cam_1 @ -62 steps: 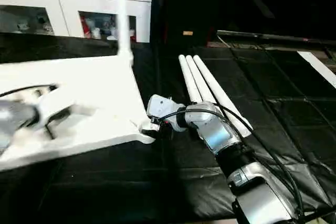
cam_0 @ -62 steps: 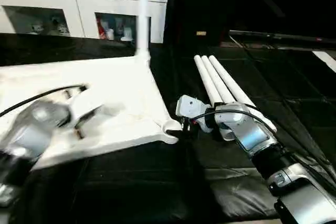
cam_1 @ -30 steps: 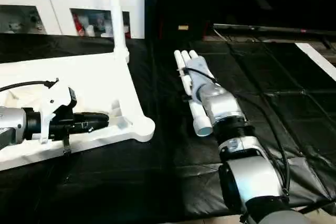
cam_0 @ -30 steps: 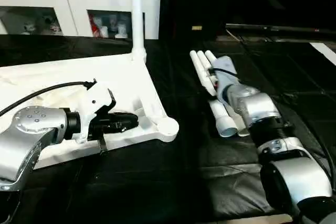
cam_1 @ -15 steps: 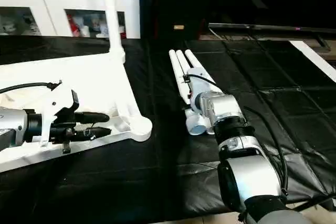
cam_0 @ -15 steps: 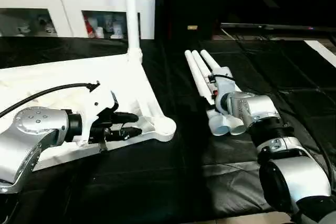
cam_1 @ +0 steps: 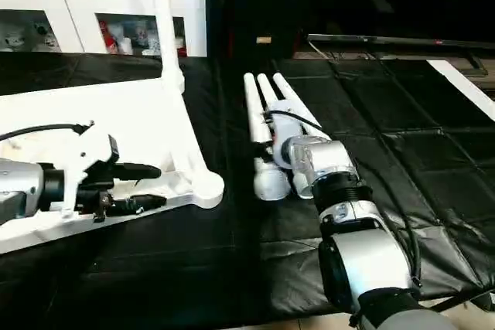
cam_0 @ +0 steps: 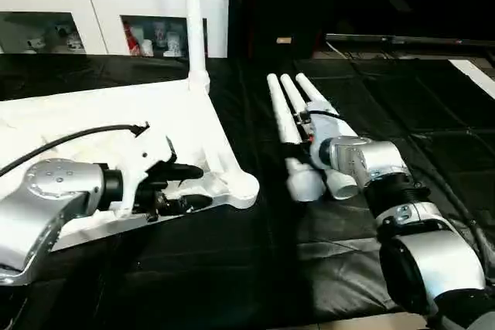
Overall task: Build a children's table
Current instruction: Pick table leg
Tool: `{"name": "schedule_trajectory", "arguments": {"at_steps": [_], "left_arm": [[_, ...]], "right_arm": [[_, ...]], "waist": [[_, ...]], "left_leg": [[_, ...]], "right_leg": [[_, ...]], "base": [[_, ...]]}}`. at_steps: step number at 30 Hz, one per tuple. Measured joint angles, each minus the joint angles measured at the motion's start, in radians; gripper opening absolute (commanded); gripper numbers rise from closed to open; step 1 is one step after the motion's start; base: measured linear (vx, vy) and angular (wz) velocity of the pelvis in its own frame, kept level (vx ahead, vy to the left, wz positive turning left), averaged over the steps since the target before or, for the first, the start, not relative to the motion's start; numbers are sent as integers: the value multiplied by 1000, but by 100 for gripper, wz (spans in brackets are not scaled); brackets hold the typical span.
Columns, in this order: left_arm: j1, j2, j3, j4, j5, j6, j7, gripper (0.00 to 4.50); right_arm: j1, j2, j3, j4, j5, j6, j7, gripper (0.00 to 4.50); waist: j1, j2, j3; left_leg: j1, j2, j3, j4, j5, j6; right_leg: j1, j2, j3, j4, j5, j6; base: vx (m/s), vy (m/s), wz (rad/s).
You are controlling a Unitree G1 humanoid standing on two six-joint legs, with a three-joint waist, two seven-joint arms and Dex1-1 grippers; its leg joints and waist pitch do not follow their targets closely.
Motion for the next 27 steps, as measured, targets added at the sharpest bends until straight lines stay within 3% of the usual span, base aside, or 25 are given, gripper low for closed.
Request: {"name": "schedule_trajectory", "arguments": {"at_steps": [3,6,7,11,12,20,25,27], "left_arm": [[0,0,-1,0,0,1,4,365],[-1,0,-2,-2,0,1,5,372],[-1,0,-2,-4,0,2,6,398],[-1,2,-2,-20,0,5,7,416],[-1,2,-2,-21,0,5,7,444],[-1,6,-16,-21,0,5,8,450],[-3,6,-26,-21,1,5,8,450],[-4,6,-29,-21,1,5,8,450]], "right_arm": [[-2,5,-2,33,6,-21,18,230],[-19,4,6,68,-5,-43,12,206],[-21,4,6,75,-8,-48,7,191],[-35,-1,4,104,-10,-52,-7,159],[-35,-2,4,105,-10,-53,-8,144],[-53,-14,3,156,-12,-74,-8,83],[-53,-14,-30,179,4,-98,-32,83],[-53,-14,-48,192,12,-110,-38,110]], "waist": [[2,0,0],[1,-1,-1],[1,-2,-1],[2,-3,-2],[2,-3,-2],[2,-3,-3],[2,-3,-3],[2,-3,-3]], "left_leg": [[0,0,0,0,0,0],[2,0,0,1,0,0],[3,0,0,1,0,0],[6,0,0,1,0,0],[7,0,0,1,0,0],[11,0,-1,1,0,0],[11,0,-2,2,0,0],[11,0,-2,3,0,0]], "right_leg": [[1,0,0,0,0,0],[2,0,0,0,0,0],[3,0,0,0,0,0],[6,0,0,1,-1,2],[6,0,0,1,-2,3],[10,0,0,2,-2,4],[10,0,0,2,-2,4],[10,0,-1,3,-2,4]], "base": [[0,0,0],[0,0,0],[0,0,0],[0,0,0],[0,0,0],[0,0,0],[0,0,0],[0,0,0]]}}
